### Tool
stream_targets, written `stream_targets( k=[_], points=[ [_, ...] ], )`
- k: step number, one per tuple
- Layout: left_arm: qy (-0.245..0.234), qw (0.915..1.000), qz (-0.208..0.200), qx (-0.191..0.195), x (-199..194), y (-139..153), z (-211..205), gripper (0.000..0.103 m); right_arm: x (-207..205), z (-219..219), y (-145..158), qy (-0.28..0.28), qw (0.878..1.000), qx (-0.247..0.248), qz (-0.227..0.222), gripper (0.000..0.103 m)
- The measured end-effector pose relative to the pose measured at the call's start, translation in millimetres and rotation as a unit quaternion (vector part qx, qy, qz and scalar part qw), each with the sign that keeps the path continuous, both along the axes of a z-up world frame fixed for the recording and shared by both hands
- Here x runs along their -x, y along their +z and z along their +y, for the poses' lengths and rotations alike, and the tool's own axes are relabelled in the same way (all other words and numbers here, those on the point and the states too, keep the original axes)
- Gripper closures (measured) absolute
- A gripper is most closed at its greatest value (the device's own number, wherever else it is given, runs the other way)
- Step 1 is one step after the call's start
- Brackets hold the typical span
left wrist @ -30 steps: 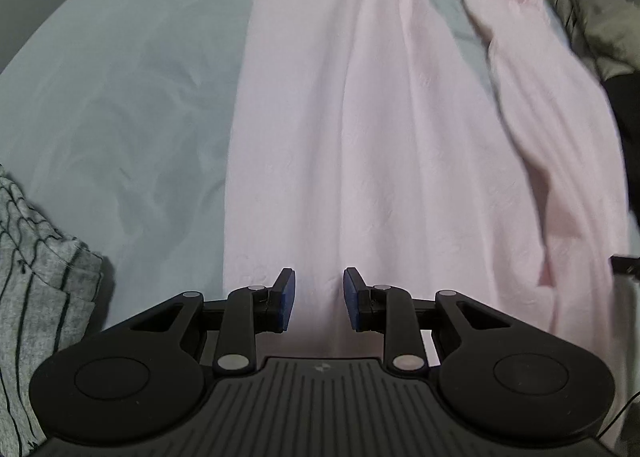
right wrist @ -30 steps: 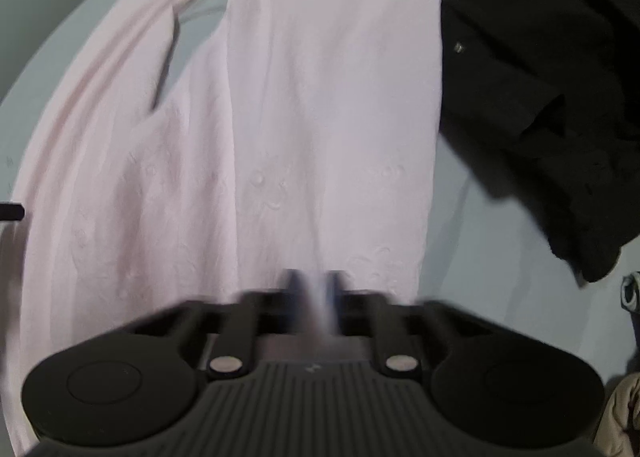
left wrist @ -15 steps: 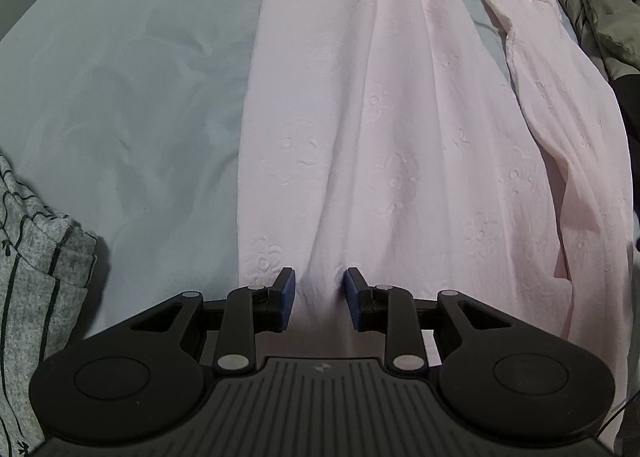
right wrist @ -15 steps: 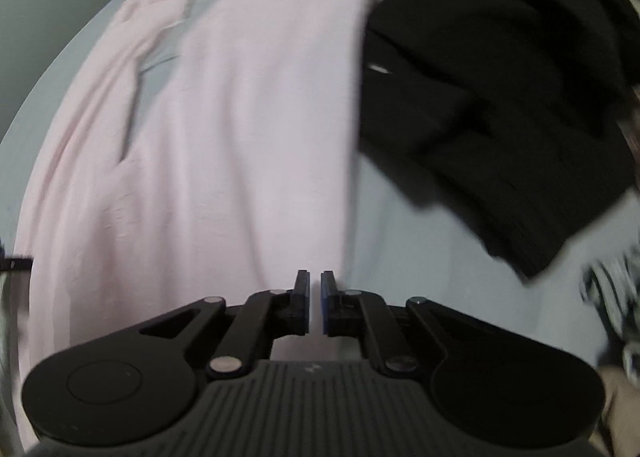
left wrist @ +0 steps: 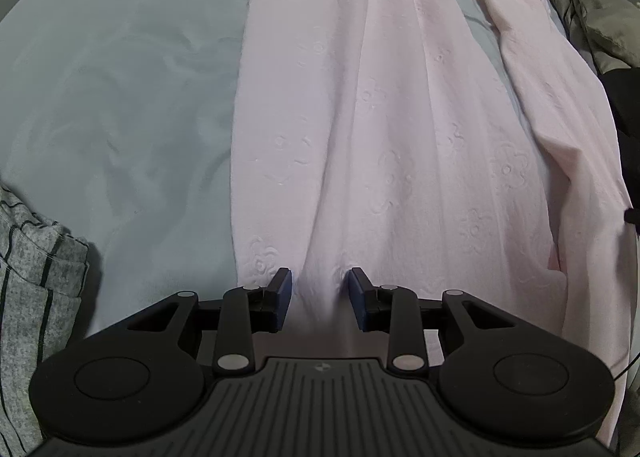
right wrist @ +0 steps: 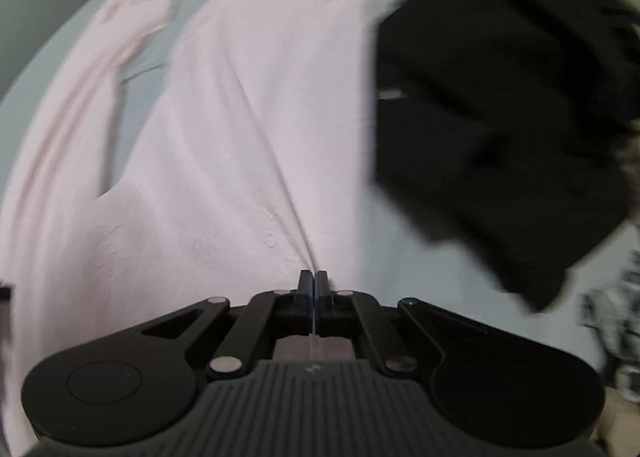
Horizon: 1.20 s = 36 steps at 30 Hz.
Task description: Fold clothes
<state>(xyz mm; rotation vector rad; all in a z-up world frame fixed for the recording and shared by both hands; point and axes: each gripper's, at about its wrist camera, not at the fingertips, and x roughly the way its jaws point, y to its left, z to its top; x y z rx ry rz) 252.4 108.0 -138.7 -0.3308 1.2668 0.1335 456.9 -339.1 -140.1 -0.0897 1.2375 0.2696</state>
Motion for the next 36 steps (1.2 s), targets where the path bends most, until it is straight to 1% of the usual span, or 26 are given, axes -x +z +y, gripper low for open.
stream_targets(
  k=[2, 6, 8, 10, 12, 13, 14, 15, 16, 17, 18, 19, 20, 21, 24, 27, 28, 29, 30, 32, 34, 36],
  points=[
    [0.002, 1.0, 0.0, 0.003, -1, -1, 1, 0.074, -3, -7, -6, 0.0, 1.0, 0.017, 0.007, 0.102],
    [-0.006, 1.0, 0.003, 0.004, 0, 2, 4, 0.074, -1, 2, -13, 0.043, 0.997, 0.065, 0.013, 0.101],
    [-0.012, 0.9999, 0.006, 0.005, -2, 2, 6, 0.074, -2, 4, -12, 0.04, 0.994, 0.099, 0.003, 0.101],
    [-0.012, 0.9999, 0.007, 0.005, -6, 3, 8, 0.074, -3, 3, -12, 0.022, 0.99, 0.138, -0.008, 0.101],
    [-0.009, 0.9999, 0.003, -0.003, -11, 8, 12, 0.074, -2, 0, -12, 0.013, 0.986, 0.167, -0.019, 0.101],
    [-0.008, 0.9999, -0.001, -0.008, -13, 10, 13, 0.074, -2, -2, -11, 0.009, 0.986, 0.165, -0.02, 0.101],
    [-0.005, 0.9999, -0.007, -0.011, -16, 14, 15, 0.074, -2, -6, -8, 0.0, 0.991, 0.136, -0.017, 0.1],
    [-0.002, 0.9999, -0.013, -0.01, -18, 16, 17, 0.074, -2, -11, -3, -0.012, 0.996, 0.085, -0.012, 0.097],
    [0.002, 0.9998, -0.018, -0.008, -19, 18, 20, 0.074, -1, -14, 2, -0.024, 0.999, 0.039, -0.005, 0.097],
    [0.007, 0.9997, -0.021, -0.005, -21, 20, 22, 0.074, 0, -16, 4, -0.031, 0.999, 0.007, 0.006, 0.095],
    [0.012, 0.9997, -0.022, -0.002, -21, 20, 25, 0.074, 1, -16, 5, -0.032, 0.999, -0.012, 0.019, 0.09],
    [0.015, 0.9997, -0.019, 0.001, -20, 20, 27, 0.074, 3, -15, 5, -0.029, 0.999, -0.015, 0.021, 0.067],
    [0.016, 0.9998, -0.014, 0.004, -19, 19, 28, 0.074, 6, -14, 5, -0.025, 0.999, -0.013, 0.018, 0.049],
    [0.016, 0.9998, -0.006, 0.006, -18, 17, 28, 0.074, 10, -13, 5, -0.021, 1.0, -0.012, 0.016, 0.049],
    [0.012, 0.9999, 0.004, 0.004, -10, 14, 25, 0.074, 19, -14, -2, -0.015, 1.0, 0.002, 0.023, 0.049],
    [0.016, 0.9998, 0.011, 0.007, 3, 11, 25, 0.074, 28, -19, -9, -0.021, 0.999, -0.009, 0.041, 0.05],
    [0.022, 0.9996, 0.013, 0.011, 7, 10, 26, 0.073, 31, -20, -11, -0.016, 0.999, -0.015, 0.049, 0.054],
    [0.027, 0.9994, 0.015, 0.014, 11, 7, 27, 0.073, 34, -19, -14, -0.004, 0.998, -0.019, 0.059, 0.091],
    [0.03, 0.9993, 0.015, 0.015, 13, 6, 27, 0.073, 36, -17, -16, 0.007, 0.998, -0.01, 0.062, 0.099],
    [0.031, 0.9994, 0.012, 0.014, 15, 4, 26, 0.073, 39, -18, -12, 0.015, 0.999, 0.015, 0.047, 0.101],
    [0.028, 0.9995, 0.012, 0.009, 15, 3, 24, 0.073, 36, -31, -9, 0.001, 0.999, 0.04, 0.029, 0.101],
    [0.026, 0.9996, 0.012, 0.006, 13, 3, 24, 0.072, 31, -48, -7, -0.025, 0.998, 0.053, 0.024, 0.101]
  ],
)
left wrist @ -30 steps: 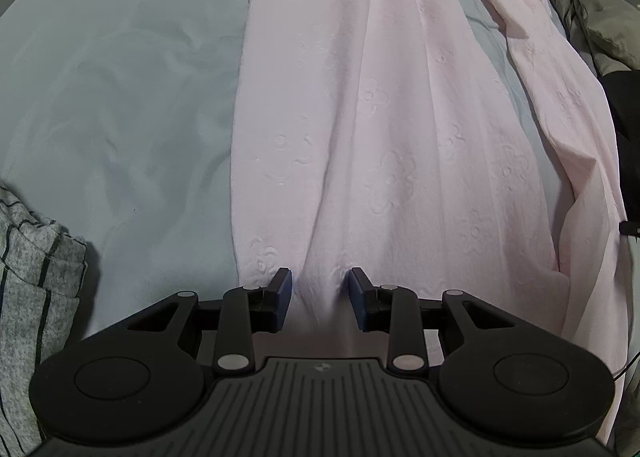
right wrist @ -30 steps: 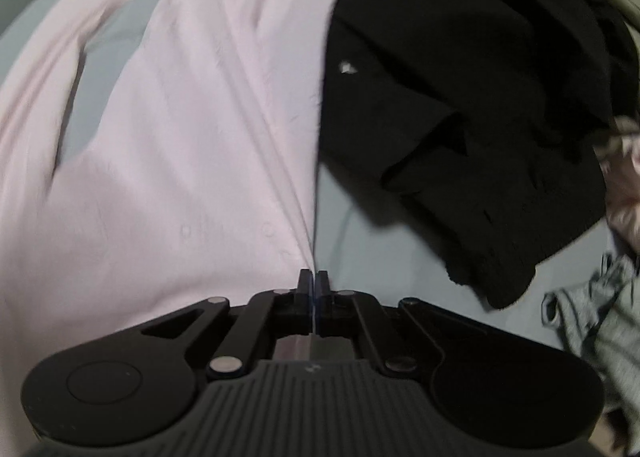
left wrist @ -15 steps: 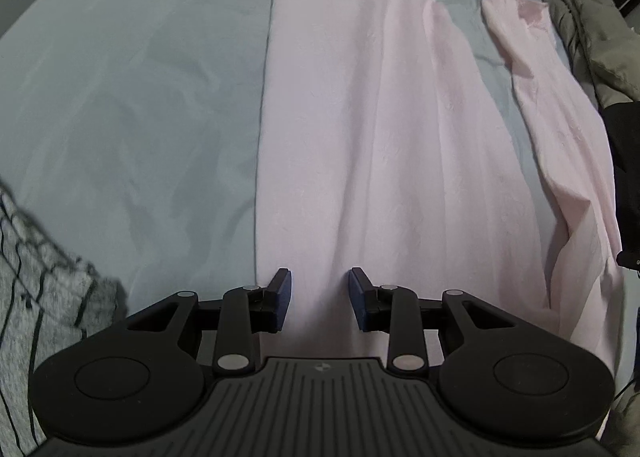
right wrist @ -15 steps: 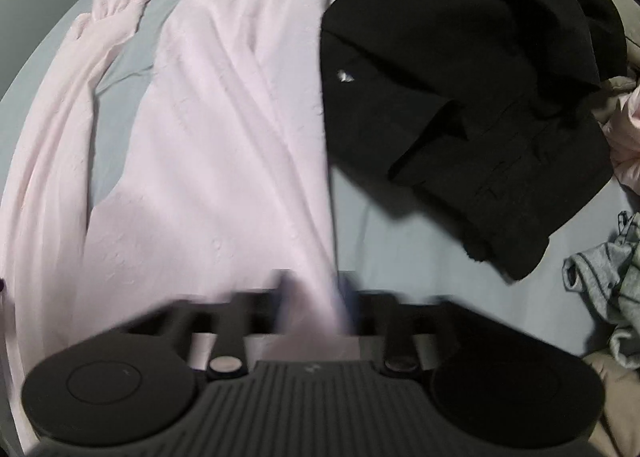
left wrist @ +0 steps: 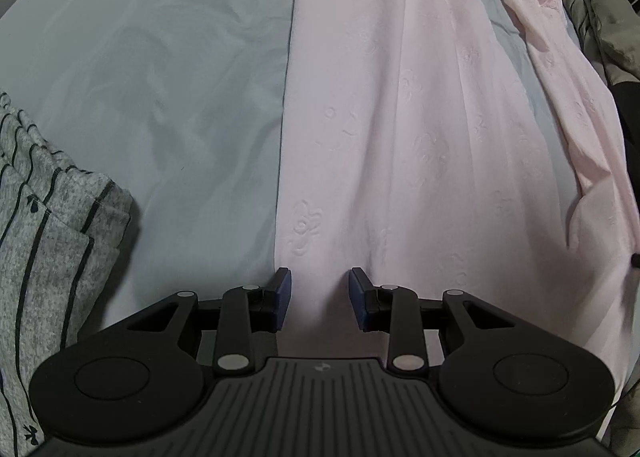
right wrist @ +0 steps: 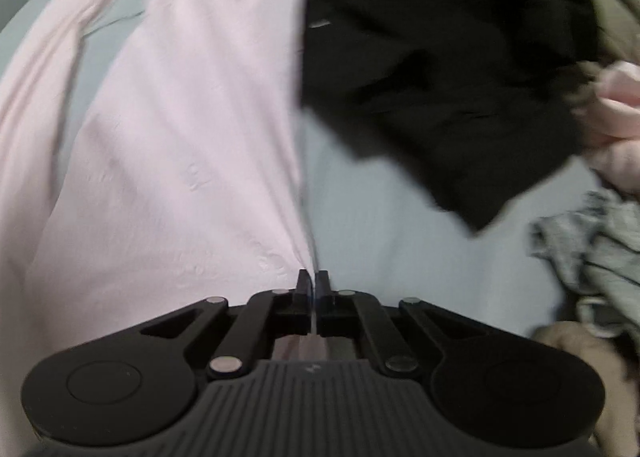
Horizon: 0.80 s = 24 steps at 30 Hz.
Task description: Fold clothes
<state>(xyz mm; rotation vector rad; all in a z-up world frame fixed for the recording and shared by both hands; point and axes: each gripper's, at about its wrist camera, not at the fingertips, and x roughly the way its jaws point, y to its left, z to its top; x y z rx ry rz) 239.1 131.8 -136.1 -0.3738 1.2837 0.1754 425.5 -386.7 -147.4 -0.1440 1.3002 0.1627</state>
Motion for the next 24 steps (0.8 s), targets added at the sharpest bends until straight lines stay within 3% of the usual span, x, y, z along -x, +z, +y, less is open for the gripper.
stream_targets(
  k=[4, 7, 10, 13, 17, 24],
  points=[
    [0.002, 1.0, -0.004, 0.0, 1, 3, -1, 0.069, 0, -15, -5, -0.008, 1.0, 0.0, 0.003, 0.1],
    [0.007, 0.9999, -0.007, 0.003, 6, 7, 1, 0.069, 3, -20, -3, -0.021, 0.999, -0.03, 0.011, 0.093],
    [0.013, 0.9998, -0.012, 0.003, 11, 10, 2, 0.069, 15, -27, 10, -0.052, 0.997, -0.054, 0.004, 0.048],
    [0.023, 0.9996, -0.016, 0.004, 13, 13, 5, 0.068, 31, -22, 21, -0.066, 0.996, -0.058, -0.021, 0.048],
    [0.019, 0.9994, -0.03, 0.001, -3, 18, 6, 0.068, 23, 0, 30, -0.056, 0.993, -0.077, -0.063, 0.048],
    [-0.026, 0.9972, -0.07, -0.006, -68, 33, -5, 0.068, -54, 45, 31, -0.005, 0.991, -0.085, -0.103, 0.051]
  ],
)
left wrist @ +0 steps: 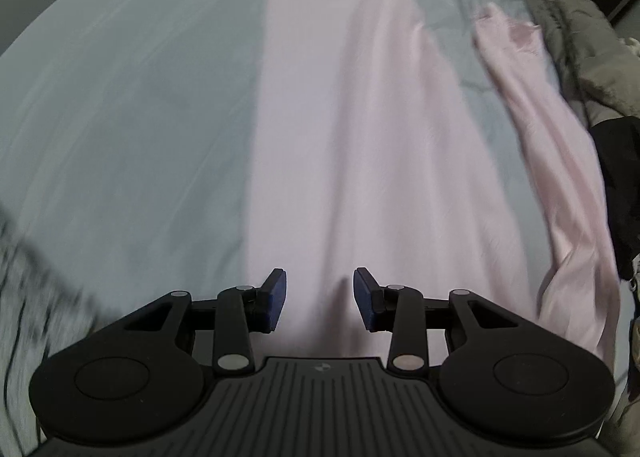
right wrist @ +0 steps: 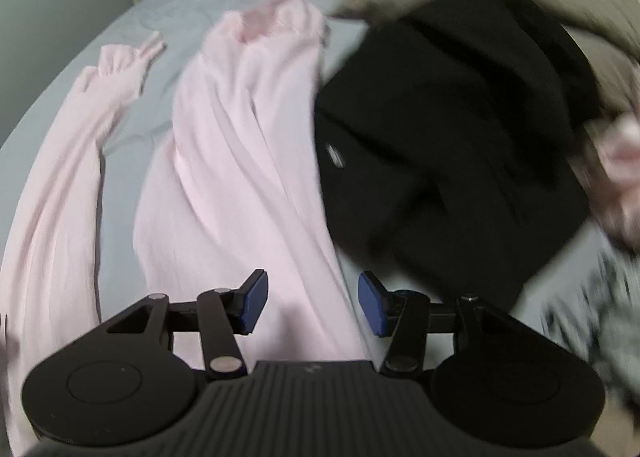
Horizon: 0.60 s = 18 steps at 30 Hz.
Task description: Fold clothes
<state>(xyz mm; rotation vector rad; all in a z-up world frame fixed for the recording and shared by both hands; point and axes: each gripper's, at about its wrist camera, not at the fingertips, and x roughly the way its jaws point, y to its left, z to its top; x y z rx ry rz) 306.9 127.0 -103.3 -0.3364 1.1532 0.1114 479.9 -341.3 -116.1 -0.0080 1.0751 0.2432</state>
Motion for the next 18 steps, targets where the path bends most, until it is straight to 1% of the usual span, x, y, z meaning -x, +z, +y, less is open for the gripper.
stream_targets(
  k=[3, 5, 7, 12, 14, 15, 16, 17, 18],
  points=[
    [-0.027, 0.9995, -0.016, 0.003, -31, 4, -16, 0.068, -34, 17, -3, 0.016, 1.0, 0.006, -0.013, 0.056],
    [-0.045, 0.9987, -0.022, 0.003, -49, 3, -28, 0.066, -54, 29, -6, 0.03, 0.999, 0.014, -0.023, 0.062],
    [-0.057, 0.9981, -0.023, -0.001, -64, 0, -37, 0.065, -75, 44, -8, 0.048, 0.998, 0.029, -0.041, 0.062],
    [-0.065, 0.9978, -0.017, 0.004, -71, -10, -40, 0.065, -113, 73, -12, 0.101, 0.99, 0.054, -0.078, 0.064],
    [-0.064, 0.9979, -0.009, 0.004, -68, -16, -35, 0.065, -128, 85, -21, 0.118, 0.988, 0.065, -0.074, 0.062],
    [-0.063, 0.998, -0.005, 0.003, -66, -19, -32, 0.065, -136, 90, -30, 0.121, 0.987, 0.084, -0.061, 0.06],
    [-0.061, 0.9981, -0.001, 0.002, -65, -22, -29, 0.065, -143, 93, -39, 0.124, 0.986, 0.104, -0.044, 0.06],
    [-0.058, 0.9983, 0.003, 0.001, -64, -26, -26, 0.065, -149, 94, -50, 0.129, 0.984, 0.121, -0.024, 0.076],
    [-0.054, 0.9985, 0.005, 0.003, -63, -28, -23, 0.065, -155, 91, -55, 0.126, 0.984, 0.126, -0.011, 0.096]
  ],
)
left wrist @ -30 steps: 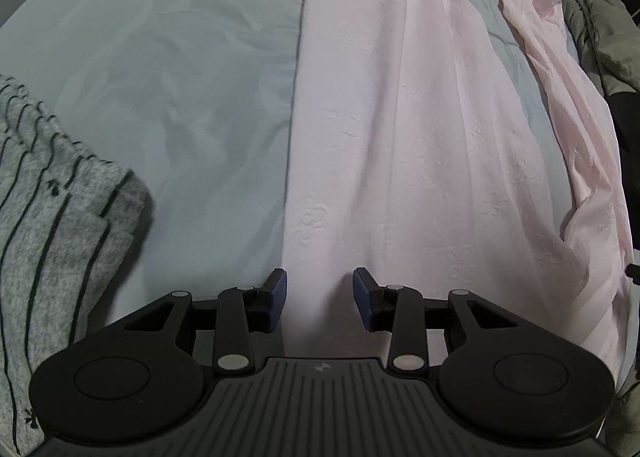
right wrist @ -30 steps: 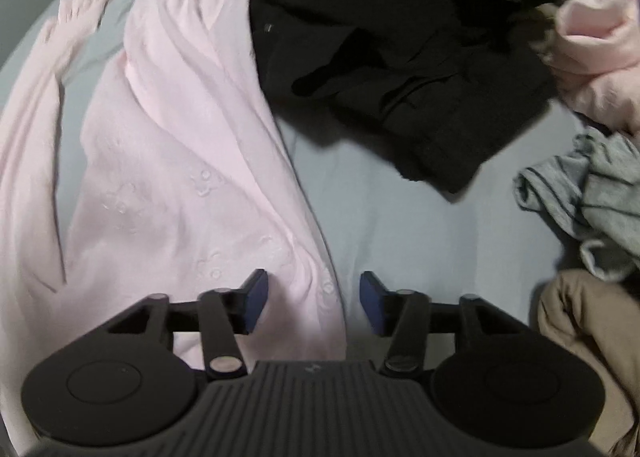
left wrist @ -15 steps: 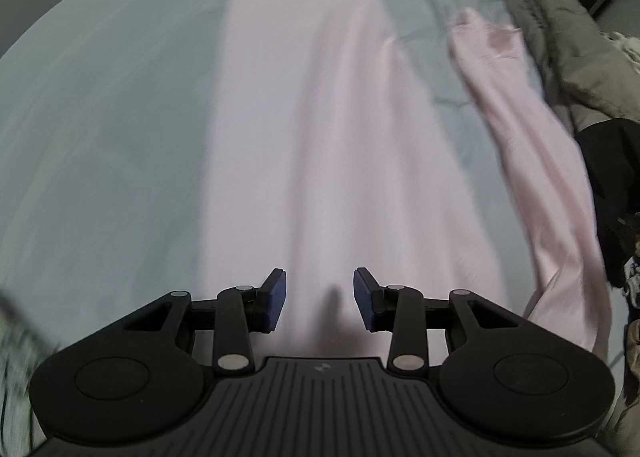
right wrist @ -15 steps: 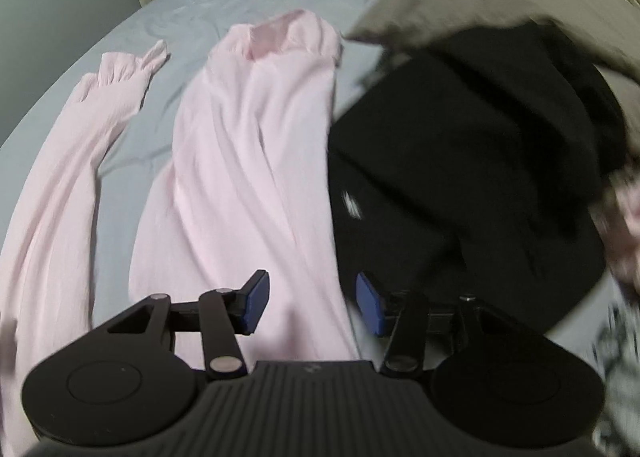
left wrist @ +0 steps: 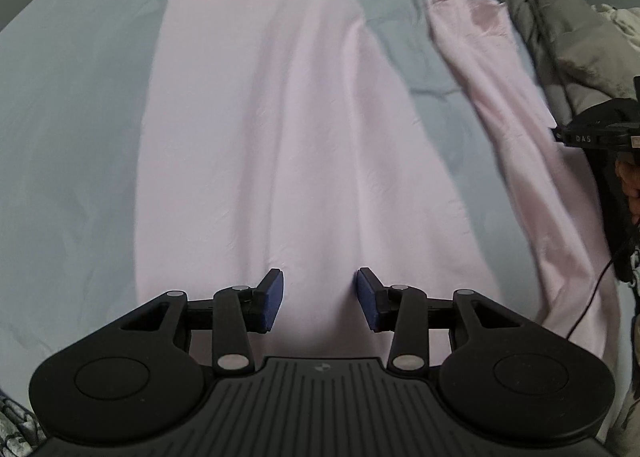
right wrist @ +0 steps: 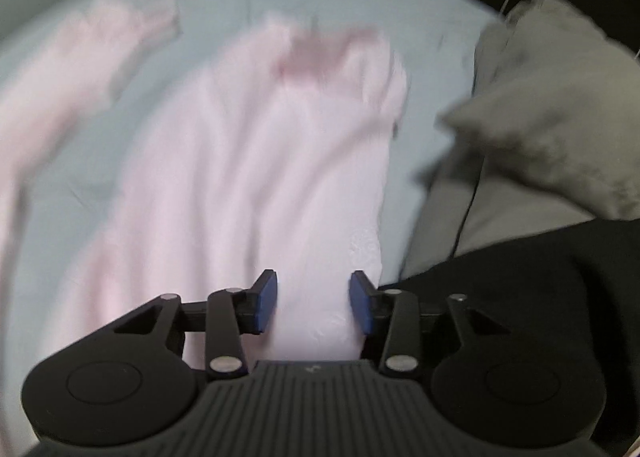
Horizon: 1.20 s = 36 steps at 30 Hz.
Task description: Fold clothes
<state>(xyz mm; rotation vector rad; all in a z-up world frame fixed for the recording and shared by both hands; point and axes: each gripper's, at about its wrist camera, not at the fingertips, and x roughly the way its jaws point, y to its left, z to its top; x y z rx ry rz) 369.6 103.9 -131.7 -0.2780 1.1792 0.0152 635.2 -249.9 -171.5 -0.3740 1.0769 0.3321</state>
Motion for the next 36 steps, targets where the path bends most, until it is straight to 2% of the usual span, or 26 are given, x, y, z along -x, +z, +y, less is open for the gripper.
stream_targets(
  k=[1, 2, 6, 9, 11, 13, 15, 16, 17, 19, 24, 29, 36],
  points=[
    [0.004, 1.0, 0.0, 0.005, 1, -2, 3, 0.065, -6, -5, -4, -0.008, 1.0, 0.001, 0.008, 0.101],
    [0.007, 0.9999, 0.0, 0.01, 1, -4, 6, 0.065, -13, -14, -3, -0.028, 1.0, -0.009, 0.009, 0.102],
    [0.015, 0.9996, -0.004, 0.024, 2, -5, 12, 0.065, -32, -61, 4, -0.114, 0.992, -0.046, -0.004, 0.103],
    [0.019, 0.9994, -0.005, 0.027, 0, -5, 14, 0.065, -36, -69, 7, -0.135, 0.989, -0.066, 0.009, 0.103],
    [0.022, 0.9993, -0.005, 0.031, -1, -5, 16, 0.065, -34, -66, 10, -0.144, 0.987, -0.072, 0.02, 0.099],
    [0.022, 0.9992, -0.005, 0.033, -2, -3, 18, 0.065, -25, -63, 23, -0.142, 0.986, -0.083, 0.005, 0.096],
    [0.023, 0.9991, -0.006, 0.034, -4, 0, 22, 0.065, -12, -59, 37, -0.135, 0.986, -0.094, -0.016, 0.081],
    [0.024, 0.999, -0.008, 0.035, -6, 2, 22, 0.065, -4, -56, 46, -0.128, 0.986, -0.101, -0.03, 0.061],
    [0.026, 0.9989, -0.011, 0.037, -8, 4, 22, 0.065, 7, -52, 54, -0.12, 0.986, -0.11, -0.043, 0.057],
    [0.029, 0.9986, -0.015, 0.042, -8, 9, 24, 0.065, 27, -46, 65, -0.1, 0.985, -0.134, -0.043, 0.057],
    [0.045, 0.998, -0.018, 0.042, 14, 19, 29, 0.065, 93, -24, 68, -0.086, 0.977, -0.196, 0.016, 0.057],
    [0.066, 0.996, 0.014, 0.058, 75, 15, 28, 0.064, 173, -14, 63, -0.087, 0.971, -0.211, 0.065, 0.057],
    [0.105, 0.9905, 0.068, 0.056, 172, -1, 24, 0.064, 279, -42, 61, -0.123, 0.961, -0.212, 0.13, 0.055]
  ],
)
